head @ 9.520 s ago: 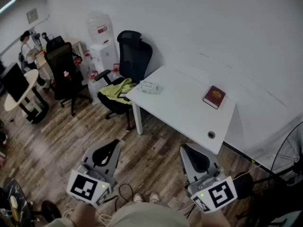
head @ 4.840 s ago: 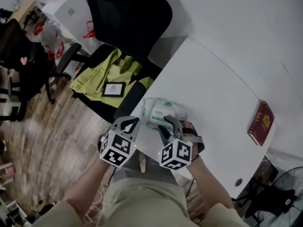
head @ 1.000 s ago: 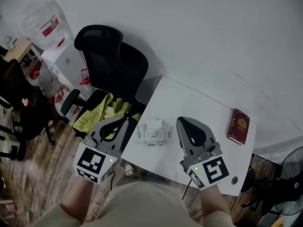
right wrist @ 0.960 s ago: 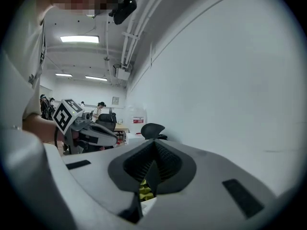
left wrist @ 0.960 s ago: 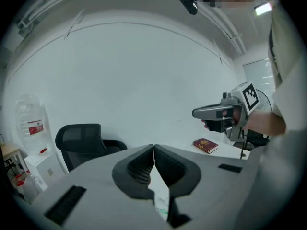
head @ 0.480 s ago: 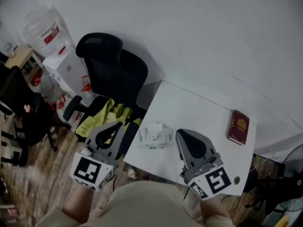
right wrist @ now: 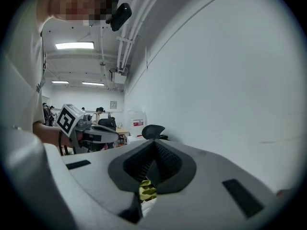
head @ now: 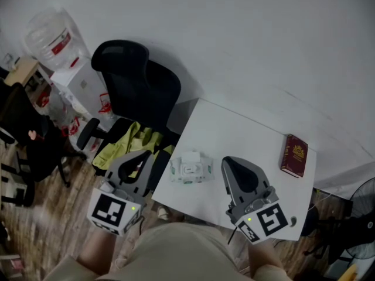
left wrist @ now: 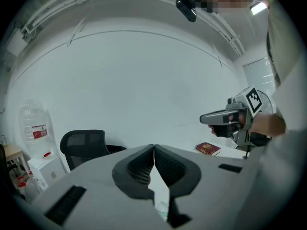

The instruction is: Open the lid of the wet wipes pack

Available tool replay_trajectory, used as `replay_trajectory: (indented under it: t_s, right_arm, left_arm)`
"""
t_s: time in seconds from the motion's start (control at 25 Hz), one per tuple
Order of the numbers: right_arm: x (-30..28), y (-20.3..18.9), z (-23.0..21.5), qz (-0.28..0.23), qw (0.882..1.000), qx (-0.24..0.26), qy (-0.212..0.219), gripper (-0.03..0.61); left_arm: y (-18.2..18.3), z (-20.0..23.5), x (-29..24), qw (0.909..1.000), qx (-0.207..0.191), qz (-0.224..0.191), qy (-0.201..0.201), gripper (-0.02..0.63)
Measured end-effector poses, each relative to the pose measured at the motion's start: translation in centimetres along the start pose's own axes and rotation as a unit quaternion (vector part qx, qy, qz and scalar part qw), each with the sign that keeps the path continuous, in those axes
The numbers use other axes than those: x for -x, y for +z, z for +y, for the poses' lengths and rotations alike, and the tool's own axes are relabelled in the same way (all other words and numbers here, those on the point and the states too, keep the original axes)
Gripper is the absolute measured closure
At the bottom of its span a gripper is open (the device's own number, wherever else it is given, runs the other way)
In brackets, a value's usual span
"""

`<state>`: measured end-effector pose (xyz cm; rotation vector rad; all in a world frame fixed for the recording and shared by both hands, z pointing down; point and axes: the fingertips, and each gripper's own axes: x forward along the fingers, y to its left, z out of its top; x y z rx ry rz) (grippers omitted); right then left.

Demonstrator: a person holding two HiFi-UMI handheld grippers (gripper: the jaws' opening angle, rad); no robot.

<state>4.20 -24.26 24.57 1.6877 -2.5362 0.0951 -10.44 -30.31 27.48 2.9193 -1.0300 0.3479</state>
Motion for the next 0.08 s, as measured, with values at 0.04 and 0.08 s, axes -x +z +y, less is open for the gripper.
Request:
replay_trajectory:
  t_s: [0.04,0.08]
  right_arm:
    - [-0.02,-0.04,-0.1,0.001,1.0,0.001,-0.001,0.555]
    - [-0.05,-0.08,-0.2,0.001,1.0,0.003,-0.002,0.555]
  left_arm:
    - [-0.01,-0.02,-0.18,1.0,0.0,0.0,-0.001,0.592]
    - [-0.03,-0.05,-0.37,1.0,-0.001,0.001,-0.002,0.592]
